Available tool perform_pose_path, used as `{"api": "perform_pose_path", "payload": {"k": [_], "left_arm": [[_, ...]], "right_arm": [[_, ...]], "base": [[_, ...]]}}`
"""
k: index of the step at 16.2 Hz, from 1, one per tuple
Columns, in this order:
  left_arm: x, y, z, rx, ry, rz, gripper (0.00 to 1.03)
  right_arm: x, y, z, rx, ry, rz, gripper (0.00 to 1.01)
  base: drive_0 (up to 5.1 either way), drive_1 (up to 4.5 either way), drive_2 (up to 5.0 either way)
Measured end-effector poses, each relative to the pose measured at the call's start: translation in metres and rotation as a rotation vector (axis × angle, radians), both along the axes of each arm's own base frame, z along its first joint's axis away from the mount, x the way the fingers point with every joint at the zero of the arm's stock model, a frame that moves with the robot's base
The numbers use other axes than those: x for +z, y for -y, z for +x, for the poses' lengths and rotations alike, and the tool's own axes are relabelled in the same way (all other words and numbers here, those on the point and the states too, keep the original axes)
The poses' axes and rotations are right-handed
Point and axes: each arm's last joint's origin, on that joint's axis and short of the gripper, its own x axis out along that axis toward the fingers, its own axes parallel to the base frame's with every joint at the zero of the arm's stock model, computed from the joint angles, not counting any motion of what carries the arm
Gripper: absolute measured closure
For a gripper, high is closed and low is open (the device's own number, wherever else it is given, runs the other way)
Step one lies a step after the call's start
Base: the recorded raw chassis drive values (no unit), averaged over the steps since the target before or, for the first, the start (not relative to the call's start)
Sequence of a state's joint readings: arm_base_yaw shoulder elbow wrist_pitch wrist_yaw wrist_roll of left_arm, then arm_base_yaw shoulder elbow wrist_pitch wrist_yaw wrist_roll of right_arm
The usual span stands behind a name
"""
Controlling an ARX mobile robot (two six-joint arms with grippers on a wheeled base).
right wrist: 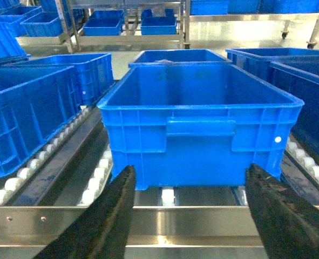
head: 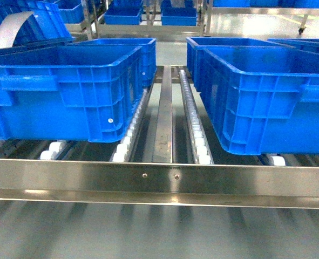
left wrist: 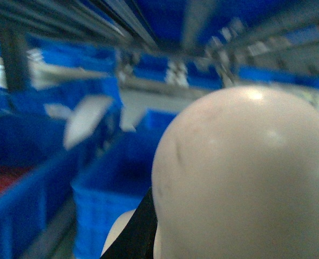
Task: Place part in tray to right shelf
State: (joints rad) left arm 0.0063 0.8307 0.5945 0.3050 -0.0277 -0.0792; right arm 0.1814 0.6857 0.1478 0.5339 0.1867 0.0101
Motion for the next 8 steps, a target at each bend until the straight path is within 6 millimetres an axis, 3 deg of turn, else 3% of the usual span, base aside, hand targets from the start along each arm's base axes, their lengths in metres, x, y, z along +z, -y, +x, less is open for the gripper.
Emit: {"api": "perform_pose_path", "payload": {"k": [2,3,8], "left_arm": [[-0.048,0.006,-0.003,-0.07,-0.133,0.033,0.87],[-0.058,0.004,-0.005,-0.054,-0.154,0.04,0.87],[-0.065,0.001,-0.018,-0.015,-0.101,0.058,0.87]], "right_arm": [[-0.007,0.005,-0.006,0.001,-0.008,-0.002,0.6],[-0.008,0.006,-0.008,0.001,-0.007,-0.003,0.65],[-0.01,0.009,-0.013,0.0,0.001,-0.002,0.84]], "base": [[0.0,0.0,0.0],[0.0,0.0,0.0],[0.0,0.0,0.0]]}}
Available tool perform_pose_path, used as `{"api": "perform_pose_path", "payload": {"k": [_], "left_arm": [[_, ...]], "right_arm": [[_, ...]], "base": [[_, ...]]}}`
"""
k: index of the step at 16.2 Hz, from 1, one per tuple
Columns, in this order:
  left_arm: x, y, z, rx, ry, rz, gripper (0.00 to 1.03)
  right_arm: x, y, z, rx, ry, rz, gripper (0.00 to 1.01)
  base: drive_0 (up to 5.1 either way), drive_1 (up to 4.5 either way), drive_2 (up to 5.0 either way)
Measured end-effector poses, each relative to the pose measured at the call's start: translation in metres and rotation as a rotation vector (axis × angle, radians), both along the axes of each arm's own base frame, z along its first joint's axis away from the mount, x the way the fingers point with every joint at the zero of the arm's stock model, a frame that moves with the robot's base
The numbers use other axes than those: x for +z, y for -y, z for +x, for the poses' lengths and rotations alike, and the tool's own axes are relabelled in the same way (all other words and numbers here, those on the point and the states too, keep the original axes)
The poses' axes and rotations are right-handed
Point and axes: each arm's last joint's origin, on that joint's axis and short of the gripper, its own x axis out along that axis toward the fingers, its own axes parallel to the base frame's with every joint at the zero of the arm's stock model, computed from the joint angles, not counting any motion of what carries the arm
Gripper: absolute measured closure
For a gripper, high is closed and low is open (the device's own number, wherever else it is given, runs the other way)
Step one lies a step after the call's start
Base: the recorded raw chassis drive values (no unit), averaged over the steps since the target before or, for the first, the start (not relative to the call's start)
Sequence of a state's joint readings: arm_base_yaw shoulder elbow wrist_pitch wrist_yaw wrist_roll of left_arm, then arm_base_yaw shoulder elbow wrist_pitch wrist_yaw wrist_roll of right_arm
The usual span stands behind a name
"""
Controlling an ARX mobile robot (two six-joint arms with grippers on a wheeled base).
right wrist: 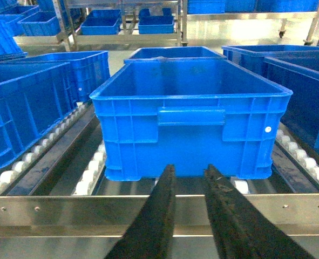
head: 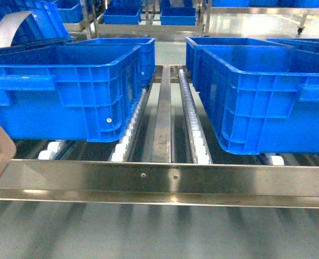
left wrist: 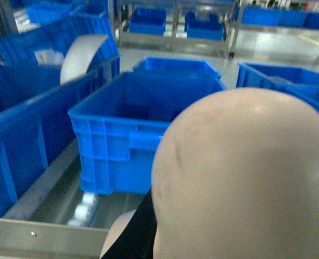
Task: Place part in tray to right shelf
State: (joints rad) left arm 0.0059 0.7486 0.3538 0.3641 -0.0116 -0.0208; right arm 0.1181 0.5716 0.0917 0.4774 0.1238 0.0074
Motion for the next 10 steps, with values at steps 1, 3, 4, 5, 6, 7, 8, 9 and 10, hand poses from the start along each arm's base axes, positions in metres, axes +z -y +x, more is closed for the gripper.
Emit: {"api": "perform_pose_path", "payload": {"k": [1,3,4,5,6,7,8,9,10], "left_arm": [[0.002,0.0,-0.004,-0.003,0.029,0.002,0.87],[0.002,0.001,-0.008,-0.011,0.057,0.003,0.87],[0.001,0.001,-0.009,-0.012,0.061,0.003,0.87],[-0.003,0.001,-0.012,-0.013,0.064,0.003,0.87],[-0.006,0.001,-0.014,-0.018,0.059,0.003,0.87],[-0.012,0.002,-0.016,-0.019,0.047,0.003,0.87],[-0.019,0.002,-0.018,-0.019,0.033,0.003,0.87],[-0.023,0.001,-0.019,-0.018,0.022,0.002,0.87],[-0.03,0.001,-0.02,-0.016,0.001,0.003,0.87]], "right_arm": [[-0.001,0.001,-0.002,0.001,0.0,0.0,0.89],[-0.003,0.002,-0.004,0.005,-0.001,0.0,0.97],[-0.004,0.002,-0.004,0.01,-0.003,-0.002,1.0],[-0.005,0.005,-0.006,0.022,-0.007,-0.002,0.99],[-0.006,0.008,-0.007,0.02,-0.007,-0.005,0.99],[-0.007,0.011,-0.008,0.006,-0.008,-0.004,0.99],[-0.008,0.014,-0.009,-0.012,-0.006,-0.004,0.99],[-0.008,0.015,-0.01,-0.02,-0.006,-0.004,0.99],[-0.008,0.014,-0.011,-0.016,-0.004,-0.004,0.99]], "base": [[0.0,0.0,0.0],[0.0,0.0,0.0],[0.0,0.0,0.0],[0.0,0.0,0.0],[0.0,0.0,0.0],[0.0,0.0,0.0],[0.0,0.0,0.0],[0.0,0.0,0.0],[0.0,0.0,0.0]]}}
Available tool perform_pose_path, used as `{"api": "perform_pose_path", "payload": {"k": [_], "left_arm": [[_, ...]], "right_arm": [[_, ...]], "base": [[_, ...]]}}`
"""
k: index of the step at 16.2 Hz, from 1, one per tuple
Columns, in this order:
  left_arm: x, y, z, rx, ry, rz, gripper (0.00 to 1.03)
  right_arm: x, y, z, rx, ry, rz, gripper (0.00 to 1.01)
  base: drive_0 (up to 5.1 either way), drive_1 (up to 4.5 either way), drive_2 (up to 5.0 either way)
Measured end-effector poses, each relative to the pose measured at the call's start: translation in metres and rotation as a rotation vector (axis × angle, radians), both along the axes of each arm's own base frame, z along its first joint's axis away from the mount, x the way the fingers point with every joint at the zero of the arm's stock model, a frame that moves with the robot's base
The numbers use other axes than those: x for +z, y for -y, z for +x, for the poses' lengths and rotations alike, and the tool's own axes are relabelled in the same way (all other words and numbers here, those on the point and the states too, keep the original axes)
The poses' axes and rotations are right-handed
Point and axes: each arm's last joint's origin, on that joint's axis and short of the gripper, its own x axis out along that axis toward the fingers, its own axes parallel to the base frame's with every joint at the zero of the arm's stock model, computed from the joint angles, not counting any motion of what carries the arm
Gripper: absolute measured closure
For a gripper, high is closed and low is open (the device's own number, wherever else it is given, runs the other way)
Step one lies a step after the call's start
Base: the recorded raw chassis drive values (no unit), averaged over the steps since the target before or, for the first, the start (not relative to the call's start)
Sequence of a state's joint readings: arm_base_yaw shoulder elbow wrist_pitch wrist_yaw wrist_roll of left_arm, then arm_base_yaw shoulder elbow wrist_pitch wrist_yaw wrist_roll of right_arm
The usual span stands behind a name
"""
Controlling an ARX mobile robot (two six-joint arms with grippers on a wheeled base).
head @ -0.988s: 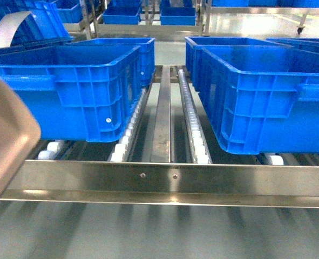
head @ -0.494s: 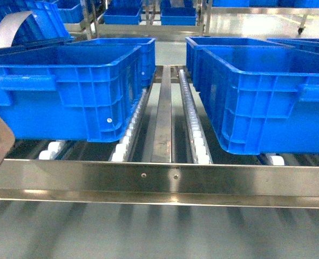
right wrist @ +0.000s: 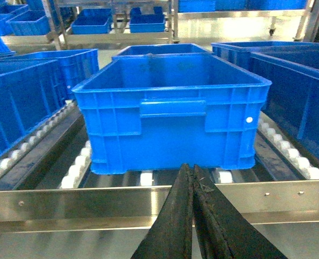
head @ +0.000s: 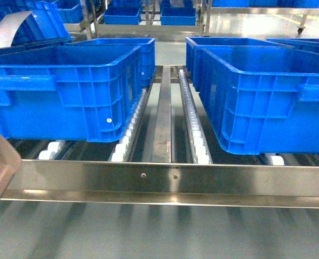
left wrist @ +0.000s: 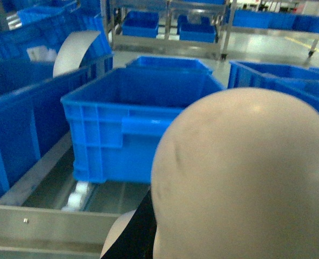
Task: Place part in tray to right shelf
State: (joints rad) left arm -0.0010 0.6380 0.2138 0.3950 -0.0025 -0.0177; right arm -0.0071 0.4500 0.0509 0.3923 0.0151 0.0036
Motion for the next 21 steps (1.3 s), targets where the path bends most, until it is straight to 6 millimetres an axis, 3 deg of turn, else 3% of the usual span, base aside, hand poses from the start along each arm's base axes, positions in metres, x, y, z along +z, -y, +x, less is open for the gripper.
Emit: {"api": "perform_pose_path", "payload": {"k": [8,9,11,15,19,21], "left_arm": [[-0.012,0.0,-0.014,0.0,0.031,0.0,0.87],[-0.026,0.0,-0.021,-0.001,0.002,0.0,0.87],[-0.035,0.0,-0.032,0.0,0.014,0.0,0.87],[-0.042,0.0,-0.038,0.001,0.03,0.003,0.87],[-0.042,0.0,-0.043,-0.001,0.034,0.006,0.87],[-0.046,0.0,-0.055,0.001,0.012,0.007,0.87]], "right_arm": [[-0.009,-0.001,-0.007,0.022,0.005,0.0,0.99],[-0.006,-0.001,-0.011,0.022,0.029,-0.001,0.99],[-0.007,-0.001,-0.018,0.022,0.019,0.0,0.99],[-0.011,-0.001,-0.03,0.021,0.002,0.0,0.99],[-0.011,-0.001,-0.031,0.021,0.009,0.0,0.99],[-0.011,-0.001,-0.031,0.021,0.01,0.0,0.99]], "base": [[0.0,0.0,0.0],[0.0,0.0,0.0],[0.0,0.0,0.0],[0.0,0.0,0.0],[0.0,0.0,0.0],[0.0,0.0,0.0]]}}
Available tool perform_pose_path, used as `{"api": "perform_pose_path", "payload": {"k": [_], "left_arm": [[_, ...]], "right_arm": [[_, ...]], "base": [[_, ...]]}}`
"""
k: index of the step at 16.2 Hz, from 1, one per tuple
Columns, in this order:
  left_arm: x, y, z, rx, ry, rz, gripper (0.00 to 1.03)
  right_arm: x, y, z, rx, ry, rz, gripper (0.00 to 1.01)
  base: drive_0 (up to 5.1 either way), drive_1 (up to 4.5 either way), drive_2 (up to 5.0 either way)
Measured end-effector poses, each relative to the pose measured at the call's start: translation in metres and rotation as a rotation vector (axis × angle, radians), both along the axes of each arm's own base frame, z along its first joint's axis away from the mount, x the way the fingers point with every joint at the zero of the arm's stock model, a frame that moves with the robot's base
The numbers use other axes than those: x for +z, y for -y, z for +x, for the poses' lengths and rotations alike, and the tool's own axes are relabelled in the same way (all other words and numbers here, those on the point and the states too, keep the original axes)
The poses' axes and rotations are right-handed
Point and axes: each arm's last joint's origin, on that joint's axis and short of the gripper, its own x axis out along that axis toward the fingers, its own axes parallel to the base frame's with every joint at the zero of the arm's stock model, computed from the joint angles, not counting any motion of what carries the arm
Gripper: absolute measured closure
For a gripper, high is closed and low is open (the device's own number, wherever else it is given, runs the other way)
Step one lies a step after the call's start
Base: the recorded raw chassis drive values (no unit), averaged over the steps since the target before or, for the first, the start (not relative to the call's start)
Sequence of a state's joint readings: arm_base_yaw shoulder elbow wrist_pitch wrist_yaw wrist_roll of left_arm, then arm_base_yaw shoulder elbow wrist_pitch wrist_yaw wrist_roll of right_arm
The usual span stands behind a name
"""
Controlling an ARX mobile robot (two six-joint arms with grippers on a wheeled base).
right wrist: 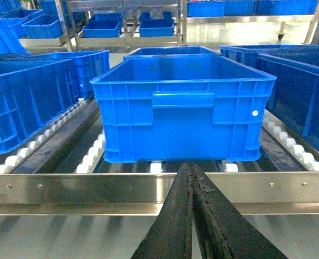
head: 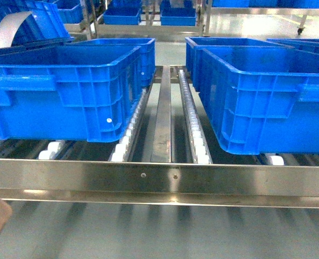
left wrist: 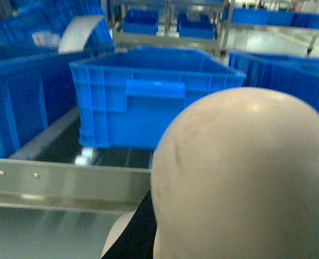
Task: Place part in tray to right shelf
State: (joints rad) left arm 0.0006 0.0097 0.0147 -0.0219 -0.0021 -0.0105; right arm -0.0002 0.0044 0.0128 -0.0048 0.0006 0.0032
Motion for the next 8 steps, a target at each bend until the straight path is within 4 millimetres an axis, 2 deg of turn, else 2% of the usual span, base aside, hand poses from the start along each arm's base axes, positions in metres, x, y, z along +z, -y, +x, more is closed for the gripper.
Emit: {"api": "perform_pose_path", "payload": {"k": [1,7,8], "left_arm": [[0.0037,0.0,0.0,0.0,0.037,0.0,0.87],[0.0012,0.0001,-0.0001,-0.002,0.011,0.0,0.87],[0.0012,0.0,-0.0001,-0.002,0.011,0.0,0.87]], "right_arm": [[0.0002,0.0,0.0,0.0,0.002,0.0,0.99],[0.0001,0.0,0.0,-0.001,0.001,0.0,0.99],[0.0001,0.0,0.0,-0.001,0.001,0.0,0.94]], "base": [[0.0,0.0,0.0],[0.0,0.0,0.0],[0.0,0.0,0.0]]}}
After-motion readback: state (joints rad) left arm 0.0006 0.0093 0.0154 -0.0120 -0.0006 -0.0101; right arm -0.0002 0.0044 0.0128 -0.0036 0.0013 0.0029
